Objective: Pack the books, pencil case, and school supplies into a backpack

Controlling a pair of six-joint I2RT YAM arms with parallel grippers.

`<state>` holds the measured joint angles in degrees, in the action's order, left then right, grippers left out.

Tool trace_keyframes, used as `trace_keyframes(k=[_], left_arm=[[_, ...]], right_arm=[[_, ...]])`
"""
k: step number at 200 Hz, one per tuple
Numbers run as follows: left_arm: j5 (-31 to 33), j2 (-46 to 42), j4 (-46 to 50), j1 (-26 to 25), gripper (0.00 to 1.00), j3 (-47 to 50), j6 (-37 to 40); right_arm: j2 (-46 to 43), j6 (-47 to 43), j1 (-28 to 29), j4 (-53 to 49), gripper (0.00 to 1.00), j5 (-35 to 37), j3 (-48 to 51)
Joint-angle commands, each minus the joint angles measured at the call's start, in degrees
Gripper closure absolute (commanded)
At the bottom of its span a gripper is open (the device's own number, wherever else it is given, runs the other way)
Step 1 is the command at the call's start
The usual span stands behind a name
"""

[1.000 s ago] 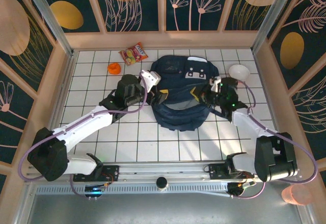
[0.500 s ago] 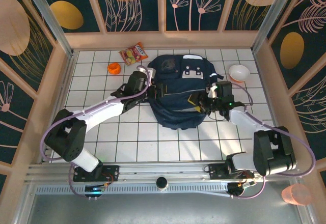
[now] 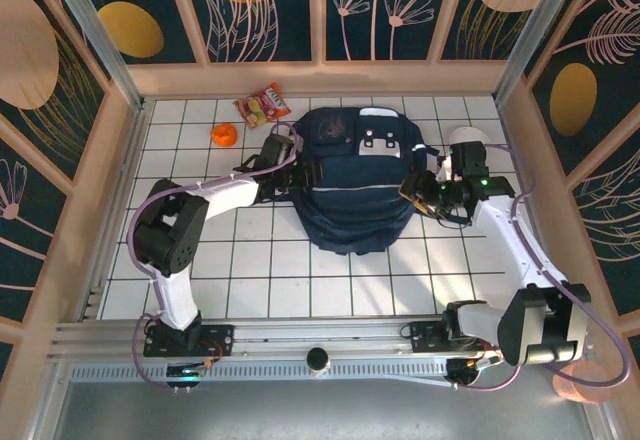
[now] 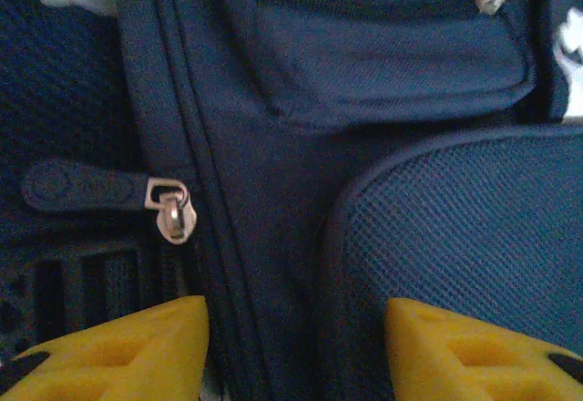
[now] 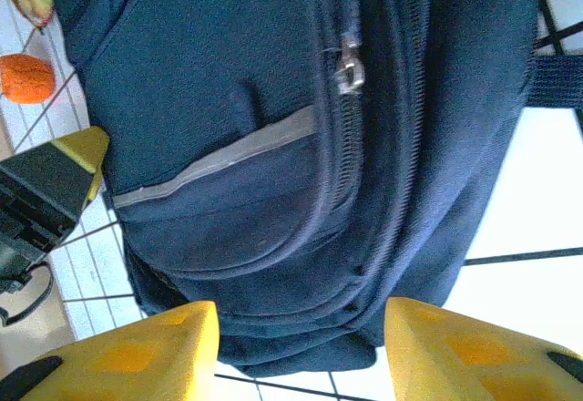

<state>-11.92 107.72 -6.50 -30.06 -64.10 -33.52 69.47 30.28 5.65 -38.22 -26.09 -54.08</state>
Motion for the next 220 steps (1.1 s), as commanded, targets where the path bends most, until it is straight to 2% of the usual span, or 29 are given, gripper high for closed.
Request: trace_keyframes(k=[1,54,77,91,102,121,152,172,194,220], left_arm=[[-4.63,-0.21,-2.34,-0.23,0.49,2.87,-2.27],[-11.68,-5.49,-12.05,-1.88,0.49,15.01,-8.03],[-14.27,-7.01,-12.81,-4.7,0.48,16.1,-8.03],[-14.27,-8.88,-11.95,-5.89,0.47,15.85,-7.11],[-13.57,-11.4,-11.1,-5.95,0.46,15.86,-6.8],[-9.81,-15.19,-7.51,-5.78,0.43,14.54,-4.22],[-6.8,-19.03,-4.05,-2.85,0.32,13.05,-4.18],[-5.57,-20.79,-3.52,-0.31,0.29,13.78,-4.97],[-2.44,-22.56,-1.92,1.51,0.26,14.79,-4.92],[1.32,-24.4,-0.8,3.82,0.23,16.92,-7.15]], right_arm=[[2.74,-3.04,-1.07,0.13,0.51,0.65,-2.1],[13.19,-2.29,0.1,17.83,0.64,-6.13,3.28],[15.23,-3.12,2.07,19.89,0.66,-5.39,3.16],[14.05,-4.52,2.38,18.87,0.65,-2.92,1.76],[12.11,-6.07,2.25,17.72,0.62,-0.35,0.2],[7.93,-10.7,2.16,15.23,0.57,4.83,-2.9],[2.2,-20.54,3.1,14.52,0.53,7.71,-6.14],[0.54,-29.1,8.15,14.0,0.51,10.77,-7.62],[1.45,-39.39,18.75,11.83,0.51,19.7,-9.22],[7.83,-40.29,29.64,10.0,0.49,26.08,-12.27]])
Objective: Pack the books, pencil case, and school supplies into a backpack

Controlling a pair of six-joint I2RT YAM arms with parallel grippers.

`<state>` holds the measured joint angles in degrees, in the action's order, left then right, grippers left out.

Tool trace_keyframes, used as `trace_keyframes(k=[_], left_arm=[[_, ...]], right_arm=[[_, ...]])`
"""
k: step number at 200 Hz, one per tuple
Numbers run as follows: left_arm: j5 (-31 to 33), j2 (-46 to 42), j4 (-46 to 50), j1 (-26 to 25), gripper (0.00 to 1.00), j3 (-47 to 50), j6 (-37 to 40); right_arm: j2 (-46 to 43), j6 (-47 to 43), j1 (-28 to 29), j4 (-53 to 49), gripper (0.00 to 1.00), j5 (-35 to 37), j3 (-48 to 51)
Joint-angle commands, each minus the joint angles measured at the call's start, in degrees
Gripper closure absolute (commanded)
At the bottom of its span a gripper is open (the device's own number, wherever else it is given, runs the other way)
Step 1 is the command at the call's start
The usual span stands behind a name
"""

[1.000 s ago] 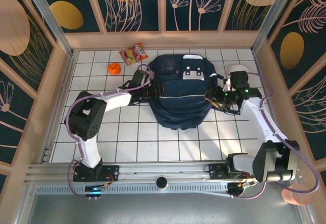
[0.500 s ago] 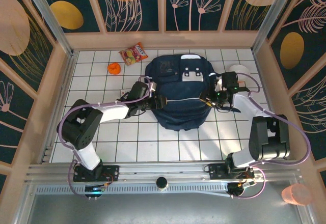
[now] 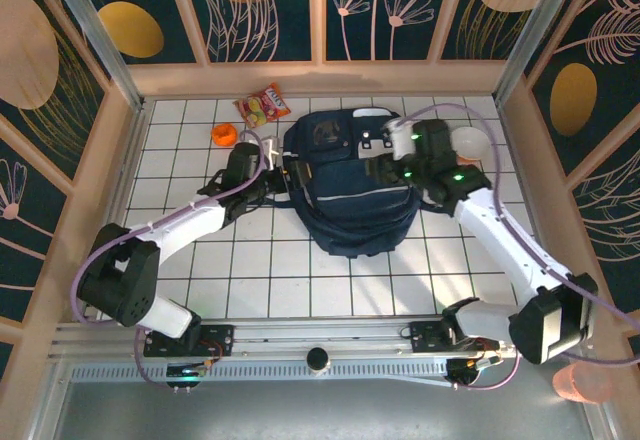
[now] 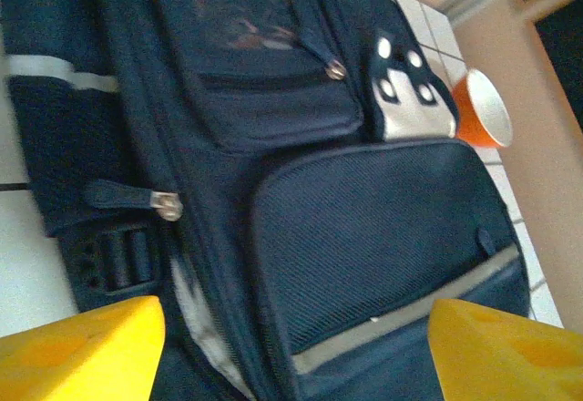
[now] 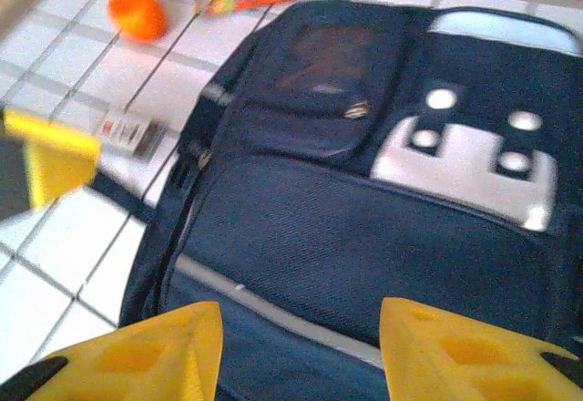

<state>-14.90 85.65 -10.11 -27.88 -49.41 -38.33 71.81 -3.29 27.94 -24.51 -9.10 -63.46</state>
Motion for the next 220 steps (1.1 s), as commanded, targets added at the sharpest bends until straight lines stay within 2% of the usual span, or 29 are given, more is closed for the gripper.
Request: trace_keyframes(k=[1,40,59,101,125,168,220], left_arm=[[4.41,-2.41,2.81,1.7,0.23,2.36,-2.48],[7.46,-7.14,-0.33,5.32,0.19,9.02,-9.02],[9.22,-9.16,-0.04,6.21,0.17,11.27,-10.86],[10.93,-12.23,0.4,7.44,0.16,14.2,-12.27],[11.32,-13.03,0.11,7.49,0.16,14.87,-12.55],[12.52,-12.94,0.7,7.49,0.16,14.87,-12.1],[12.36,-12.25,0.26,7.53,0.15,14.51,-11.52]], right_arm=[[5.82,-6.46,7.67,-3.75,0.49,9.19,-3.07],[24.51,7.39,13.59,-12.66,0.46,9.75,-16.02],[30.67,10.04,16.73,-13.67,0.46,14.72,-19.51],[39.98,12.97,18.26,-15.25,0.44,15.27,-25.34],[42.47,12.67,19.48,-16.8,0.43,18.9,-27.56],[42.75,14.58,20.66,-18.77,0.45,33.25,-26.4],[40.56,15.69,20.67,-15.28,0.46,34.6,-22.94]])
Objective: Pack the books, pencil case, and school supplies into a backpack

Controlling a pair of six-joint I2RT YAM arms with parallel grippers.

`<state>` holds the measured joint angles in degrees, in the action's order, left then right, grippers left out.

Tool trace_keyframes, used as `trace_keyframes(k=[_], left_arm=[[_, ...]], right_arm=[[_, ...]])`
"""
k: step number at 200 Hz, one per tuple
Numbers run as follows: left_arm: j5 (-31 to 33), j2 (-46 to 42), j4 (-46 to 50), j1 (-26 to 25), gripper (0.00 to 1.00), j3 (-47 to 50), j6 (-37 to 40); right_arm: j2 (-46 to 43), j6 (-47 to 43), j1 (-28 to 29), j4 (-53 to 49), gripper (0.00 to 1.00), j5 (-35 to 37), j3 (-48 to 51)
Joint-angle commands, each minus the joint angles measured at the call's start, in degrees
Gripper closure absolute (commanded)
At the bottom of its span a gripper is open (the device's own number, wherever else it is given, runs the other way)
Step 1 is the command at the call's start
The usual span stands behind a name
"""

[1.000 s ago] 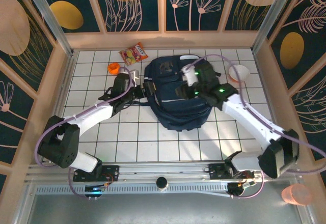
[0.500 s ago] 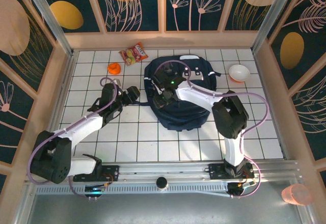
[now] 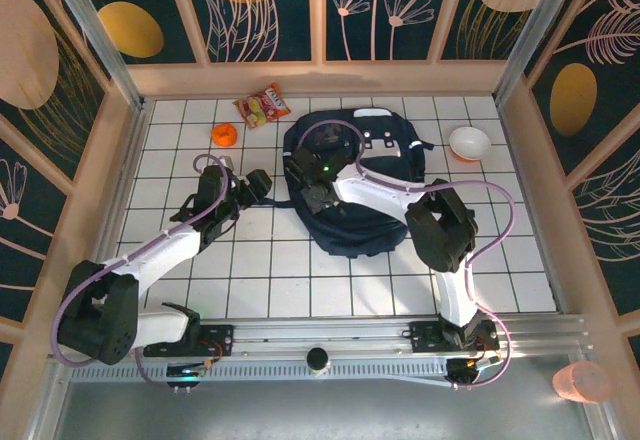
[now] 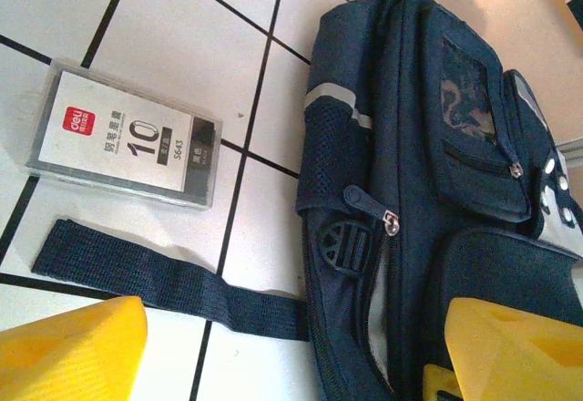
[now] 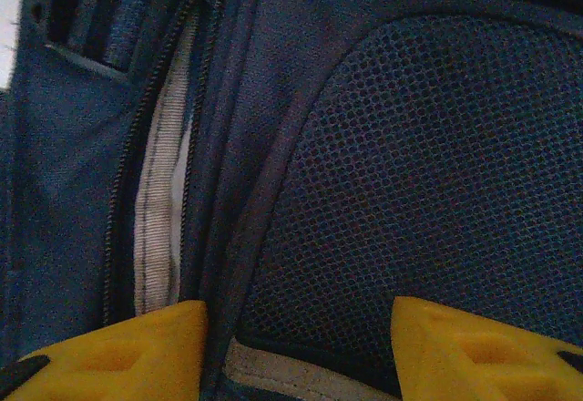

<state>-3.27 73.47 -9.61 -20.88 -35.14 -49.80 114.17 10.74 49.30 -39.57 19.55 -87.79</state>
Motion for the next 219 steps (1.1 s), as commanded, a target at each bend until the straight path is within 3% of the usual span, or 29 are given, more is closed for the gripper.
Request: trace_keyframes(k=[1,29,82,114,127,138,150,177,202,219], left_arm=[[0.68,-0.04,-0.33,0.56,0.15,0.24,-0.13],[-0.44,-0.57,-3.29,0.53,0.15,2.45,-1.75],[-1.05,-1.75,-8.12,0.57,0.13,6.01,-6.45],[-1.14,-1.43,-5.41,0.67,0.11,5.2,-8.2],[-2.05,-1.06,-5.53,0.67,0.08,5.08,-8.03],[-2.51,-0.73,-5.54,0.72,0.02,5.31,-8.57],[-3.61,-0.2,-7.35,0.67,0.01,6.3,-9.42],[-5.59,1.04,-10.75,0.74,0.05,7.21,-9.33],[-6.14,0.62,-9.3,0.76,0.11,4.21,-0.32],[-6.17,0.51,-6.05,0.76,0.14,0.05,9.86]], right_arm=[[-1.78,1.65,-0.69,-0.19,0.46,5.9,1.39],[-1.84,2.21,-0.01,0.71,0.44,1.82,1.48],[-0.61,4.81,2.2,-0.34,0.41,8.84,2.05],[-0.68,5.41,1.26,1.63,0.42,10.13,3.69],[-1.24,5.35,0.99,2.33,0.5,10.73,4.32],[-2.67,4.63,0.98,3.48,0.67,10.96,4.96],[-5.17,3.06,0.96,5.22,0.77,10.24,5.83],[-11.89,-1.58,0.52,8.85,0.9,5.34,7.97],[-17.39,-5.06,-0.95,9.16,1.0,-0.45,9.13],[-20.69,-6.88,-2.98,8.41,1.0,-6.48,9.64]])
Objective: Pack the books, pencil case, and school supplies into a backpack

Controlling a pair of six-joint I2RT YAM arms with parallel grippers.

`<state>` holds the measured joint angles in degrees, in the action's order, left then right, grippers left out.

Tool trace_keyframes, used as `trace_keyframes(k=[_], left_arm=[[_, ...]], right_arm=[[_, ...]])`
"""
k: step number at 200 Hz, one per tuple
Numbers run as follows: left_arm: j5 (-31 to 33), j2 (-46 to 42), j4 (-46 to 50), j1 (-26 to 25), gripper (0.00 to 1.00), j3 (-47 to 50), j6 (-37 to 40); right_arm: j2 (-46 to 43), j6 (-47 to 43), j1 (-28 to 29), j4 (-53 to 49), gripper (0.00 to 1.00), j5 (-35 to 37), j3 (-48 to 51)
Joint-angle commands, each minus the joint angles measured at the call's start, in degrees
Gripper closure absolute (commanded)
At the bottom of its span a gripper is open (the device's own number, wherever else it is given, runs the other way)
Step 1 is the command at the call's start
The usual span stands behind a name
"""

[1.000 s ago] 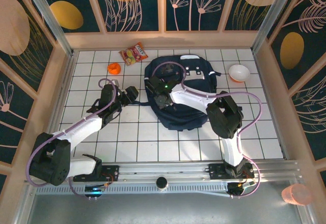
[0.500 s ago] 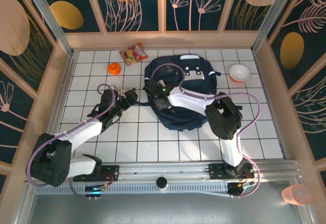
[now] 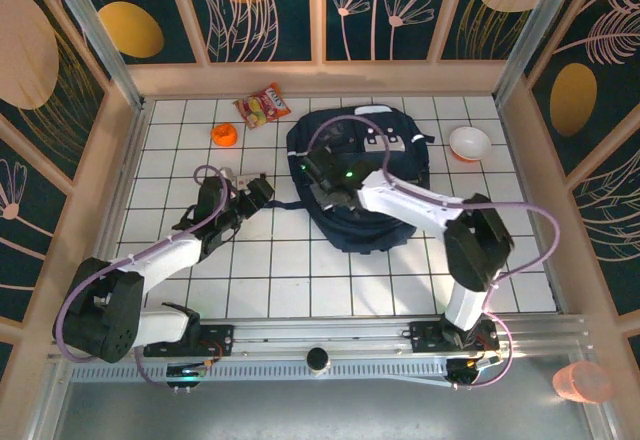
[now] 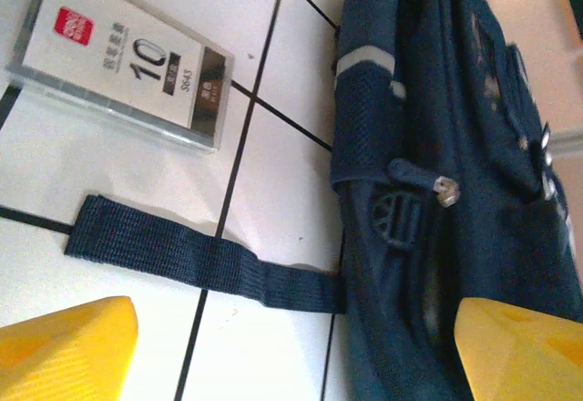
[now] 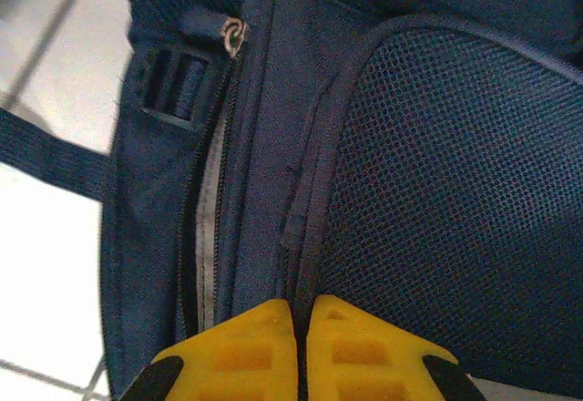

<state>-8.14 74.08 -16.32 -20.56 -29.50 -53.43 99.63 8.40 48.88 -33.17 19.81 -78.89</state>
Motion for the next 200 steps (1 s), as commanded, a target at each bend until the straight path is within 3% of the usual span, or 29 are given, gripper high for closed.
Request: trace_keyframes(k=[1,42,63,87,127,200], left_arm=[[-1.5,-0.05,0.75,0.43,0.14,-5.89,14.08],[-13.9,1.81,-0.66,0.34,0.2,-11.54,45.63],[-23.39,5.12,2.38,0.34,0.25,-15.0,62.28],[-29.84,11.28,8.3,0.25,0.26,-20.65,74.52],[-33.24,22.27,12.99,-1.25,0.24,-29.45,84.6],[-36.13,37.02,13.15,-2.25,0.24,-40.48,86.36]], right_arm=[[-6.31,-4.63,-2.74,2.03,1.0,-7.04,0.75],[-12.86,-7.55,-8.25,2.54,1.0,-19.28,2.49],[-15.08,-8.53,-10.19,3.26,1.0,-23.99,3.67],[-16.1,-8.87,-11.51,4.02,1.0,-27.23,4.64],[-16.06,-8.93,-11.88,4.33,1.0,-28.51,5.24],[-16.47,-8.67,-12.18,4.24,1.0,-28.21,5.59]])
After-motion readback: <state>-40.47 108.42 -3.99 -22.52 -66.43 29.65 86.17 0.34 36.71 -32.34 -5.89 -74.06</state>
